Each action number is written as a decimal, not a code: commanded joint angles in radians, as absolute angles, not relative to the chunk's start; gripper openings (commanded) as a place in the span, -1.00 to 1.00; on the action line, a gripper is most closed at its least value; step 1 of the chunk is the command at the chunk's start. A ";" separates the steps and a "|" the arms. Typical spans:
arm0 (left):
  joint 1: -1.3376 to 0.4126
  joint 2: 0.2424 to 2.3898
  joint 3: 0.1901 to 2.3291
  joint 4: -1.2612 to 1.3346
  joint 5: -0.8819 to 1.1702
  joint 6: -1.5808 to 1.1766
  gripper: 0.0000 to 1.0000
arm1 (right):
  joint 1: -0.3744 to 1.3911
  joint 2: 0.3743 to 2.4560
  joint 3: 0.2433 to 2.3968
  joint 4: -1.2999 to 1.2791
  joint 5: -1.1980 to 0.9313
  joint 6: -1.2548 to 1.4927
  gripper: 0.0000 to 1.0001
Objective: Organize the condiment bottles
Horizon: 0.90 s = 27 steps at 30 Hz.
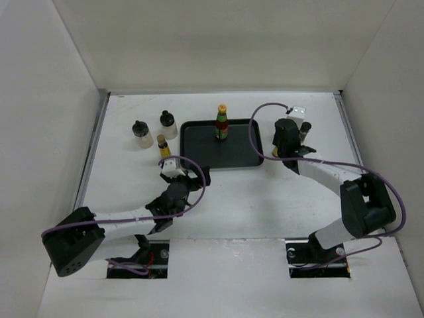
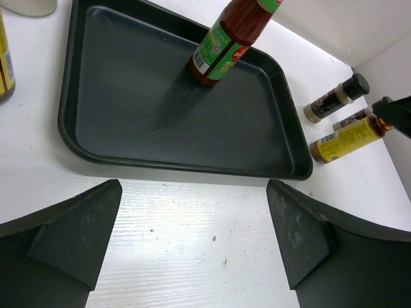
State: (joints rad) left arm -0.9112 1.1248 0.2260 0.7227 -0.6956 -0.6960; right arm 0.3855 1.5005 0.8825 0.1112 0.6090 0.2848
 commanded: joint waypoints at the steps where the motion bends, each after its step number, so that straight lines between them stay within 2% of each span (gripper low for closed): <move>1: -0.917 1.118 0.253 0.775 -0.689 -0.706 1.00 | 0.381 1.490 0.937 0.144 0.618 0.295 -0.23; 6: -0.915 1.126 0.256 0.775 -0.689 -0.706 1.00 | 0.403 1.407 0.945 0.150 0.702 0.269 -0.34; 12: -0.913 1.131 0.258 0.775 -0.686 -0.706 1.00 | 0.462 1.408 1.032 0.195 0.675 0.232 -0.35; 17: -0.912 1.131 0.258 0.775 -0.686 -0.706 1.00 | 0.507 1.550 1.141 0.285 0.597 0.245 -0.35; 27: -0.915 1.135 0.258 0.775 -0.686 -0.706 1.00 | 0.564 1.848 1.400 0.313 0.571 0.236 -0.33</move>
